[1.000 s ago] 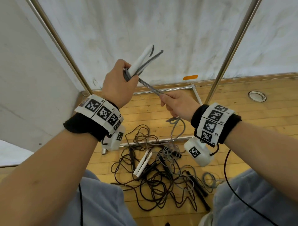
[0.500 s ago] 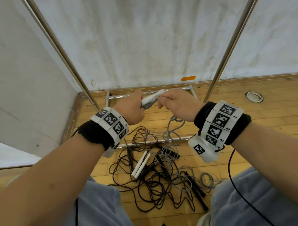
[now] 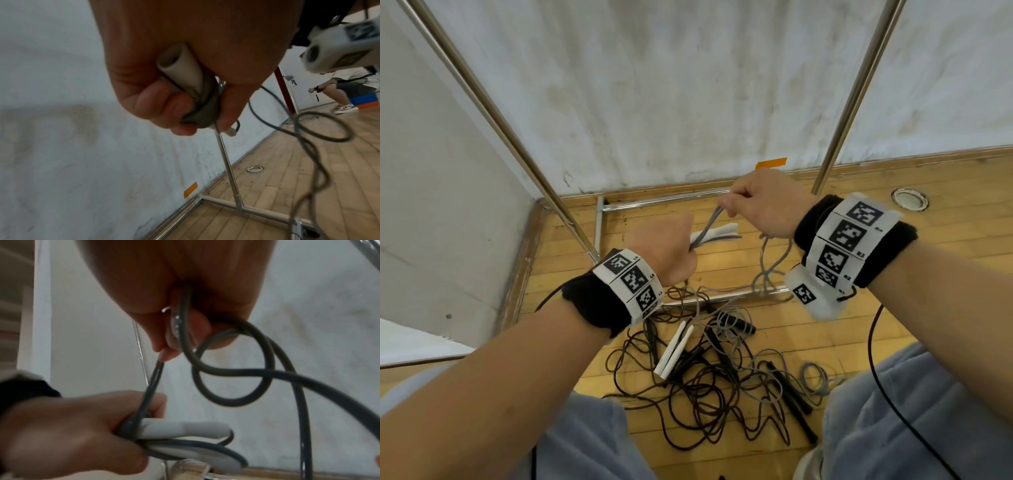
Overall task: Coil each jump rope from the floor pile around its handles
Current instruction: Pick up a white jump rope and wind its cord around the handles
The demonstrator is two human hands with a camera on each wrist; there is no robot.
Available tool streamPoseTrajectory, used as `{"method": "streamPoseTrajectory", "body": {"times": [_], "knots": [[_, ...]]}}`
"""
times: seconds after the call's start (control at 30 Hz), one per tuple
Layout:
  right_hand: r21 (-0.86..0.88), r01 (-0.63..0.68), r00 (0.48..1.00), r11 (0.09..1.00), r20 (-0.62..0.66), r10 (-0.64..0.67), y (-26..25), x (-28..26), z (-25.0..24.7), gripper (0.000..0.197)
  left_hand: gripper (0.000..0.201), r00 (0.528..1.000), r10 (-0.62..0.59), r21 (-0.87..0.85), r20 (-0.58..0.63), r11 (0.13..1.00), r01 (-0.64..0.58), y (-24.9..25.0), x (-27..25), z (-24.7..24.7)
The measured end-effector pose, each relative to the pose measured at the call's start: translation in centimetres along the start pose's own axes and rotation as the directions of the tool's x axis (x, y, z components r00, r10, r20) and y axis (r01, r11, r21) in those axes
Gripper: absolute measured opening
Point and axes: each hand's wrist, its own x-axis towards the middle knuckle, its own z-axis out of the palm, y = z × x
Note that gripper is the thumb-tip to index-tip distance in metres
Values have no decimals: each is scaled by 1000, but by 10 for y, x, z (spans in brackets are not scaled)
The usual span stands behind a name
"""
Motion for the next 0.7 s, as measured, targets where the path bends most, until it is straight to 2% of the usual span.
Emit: {"method": "streamPoseTrajectory", "body": {"times": [0.1,0.23,0.33,0.43,0.53,0.6,0.7], "knots": [[-79,-15,996,997,-84,8,12,9,-4,44,20,993,107,-52,-43,993,-109,4,-4,-1],[-14,-35,994,999,-106,33,23,15,-8,45,19,975,169,-189,-141,963,-194,3,-8,-11],[98,-57,995,994,-70,64,27,16,-12,45,19,962,185,-285,-200,929,-238,1,-12,-24],[202,-66,998,977,29,62,25,18,-15,49,19,947,200,-412,-250,863,-291,3,-20,-34],[413,-107,992,904,110,67,24,21,-13,39,18,945,148,-580,-292,758,-298,9,-26,-41],[411,-137,987,901,137,87,22,21,-5,34,20,948,69,-683,-312,677,-274,10,-26,-45],[429,-103,985,897,166,34,18,17,19,45,21,959,-63,-831,-278,517,-207,10,-22,-54]]}}
